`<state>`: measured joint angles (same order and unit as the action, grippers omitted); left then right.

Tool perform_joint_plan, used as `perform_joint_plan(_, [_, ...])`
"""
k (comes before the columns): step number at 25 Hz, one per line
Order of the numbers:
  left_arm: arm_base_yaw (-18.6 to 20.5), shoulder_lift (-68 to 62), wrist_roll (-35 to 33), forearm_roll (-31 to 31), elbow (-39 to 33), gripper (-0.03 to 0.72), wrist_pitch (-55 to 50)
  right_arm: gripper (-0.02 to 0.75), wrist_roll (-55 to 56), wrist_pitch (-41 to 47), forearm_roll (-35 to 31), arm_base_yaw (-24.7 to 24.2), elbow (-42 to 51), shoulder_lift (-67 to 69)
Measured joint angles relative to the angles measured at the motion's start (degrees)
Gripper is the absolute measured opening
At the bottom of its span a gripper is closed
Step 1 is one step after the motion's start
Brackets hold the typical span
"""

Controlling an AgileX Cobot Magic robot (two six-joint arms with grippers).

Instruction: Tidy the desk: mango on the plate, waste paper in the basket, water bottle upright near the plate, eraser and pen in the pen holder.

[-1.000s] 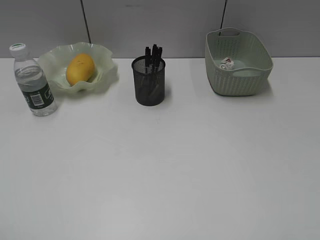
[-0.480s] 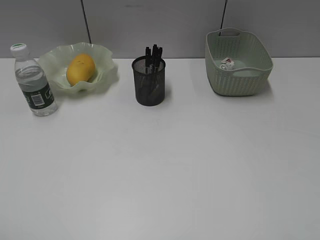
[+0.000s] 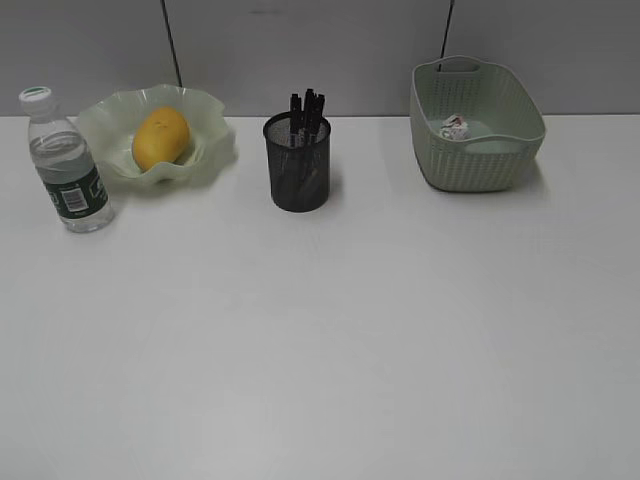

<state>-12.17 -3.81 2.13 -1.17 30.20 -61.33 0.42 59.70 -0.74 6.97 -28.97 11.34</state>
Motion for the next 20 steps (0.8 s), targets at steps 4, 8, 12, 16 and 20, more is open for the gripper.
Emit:
perform_joint_plan(4, [4.42,2.89,0.00,0.00,-0.17,0.495,0.10,0.530,0.00,0.00,0.00,-4.37,0.00,-2.37])
perform_joint_plan(8, [7.58,4.25,0.00,0.00,-0.16,0.476,0.17,0.530,0.00,0.00,0.00,-5.33,0.00,-6.91])
perform_joint_plan(12, [8.02,4.25,0.00,0.00,-0.16,0.452,0.17,0.530,0.00,0.00,0.00,-5.97,0.00,-10.99])
perform_joint_plan(16, [8.45,4.25,0.00,0.00,-0.16,0.410,0.17,0.530,0.00,0.00,0.00,-6.04,0.06,-11.77])
perform_joint_plan(20, [9.57,4.25,0.00,0.00,-0.16,0.365,0.17,0.530,0.00,0.00,0.00,-6.04,0.06,-11.84])
